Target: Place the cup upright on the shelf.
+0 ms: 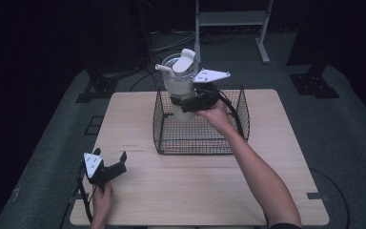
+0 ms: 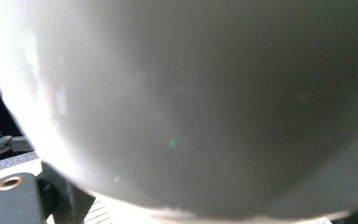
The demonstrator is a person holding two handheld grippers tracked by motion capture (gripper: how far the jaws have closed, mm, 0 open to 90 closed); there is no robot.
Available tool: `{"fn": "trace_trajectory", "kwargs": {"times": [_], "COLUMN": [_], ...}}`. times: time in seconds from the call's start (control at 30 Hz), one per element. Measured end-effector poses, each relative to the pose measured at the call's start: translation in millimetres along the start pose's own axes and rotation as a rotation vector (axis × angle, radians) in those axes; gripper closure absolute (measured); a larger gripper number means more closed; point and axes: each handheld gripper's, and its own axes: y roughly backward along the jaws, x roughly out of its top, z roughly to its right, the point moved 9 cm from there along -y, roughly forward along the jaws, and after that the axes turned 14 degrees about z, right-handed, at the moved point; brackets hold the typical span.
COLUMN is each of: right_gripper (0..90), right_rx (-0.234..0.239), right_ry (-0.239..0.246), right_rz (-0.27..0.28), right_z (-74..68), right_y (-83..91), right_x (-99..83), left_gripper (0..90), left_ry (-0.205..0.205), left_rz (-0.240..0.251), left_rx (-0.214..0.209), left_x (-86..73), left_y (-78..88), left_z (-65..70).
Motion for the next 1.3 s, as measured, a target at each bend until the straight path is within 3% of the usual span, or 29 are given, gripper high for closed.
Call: {"fn": "trace_trajectory", "kwargs": {"times": [0.1, 0.13, 0.6, 1.07, 1.3], "right_gripper": [9.2, 9.2, 9.2, 9.3, 9.3], "right_rx": [0.006, 0.013, 0.04, 0.036, 0.041], "right_ry": [-0.012, -0.045, -0.066, -0.064, -0.066], "right_rz": [-0.003, -0.008, -0.07, -0.123, -0.134], "right_z": [4.3, 5.1, 15.3, 28.2, 28.0], "right_y": [-5.7, -9.7, -25.8, -33.0, -35.9], "right_x": [-7.7, -12.9, -45.8, -75.7, -82.7], "left_gripper": [0.0, 0.0, 0.0, 0.0, 0.0], "left_ry": [-0.008, -0.009, 0.007, 0.009, 0.008], "left_rz": [-0.002, -0.002, -0.001, 0.002, 0.001], "left_rx": [-0.005, -0.006, -0.008, -0.01, -0.01], "left_x": [-0.2, -0.1, -0.1, -0.1, -0.1], "left_y": [0.1, 0.2, 0.4, 0.4, 0.5], "left_z": [1.1, 1.3, 0.4, 0.4, 0.6]}}
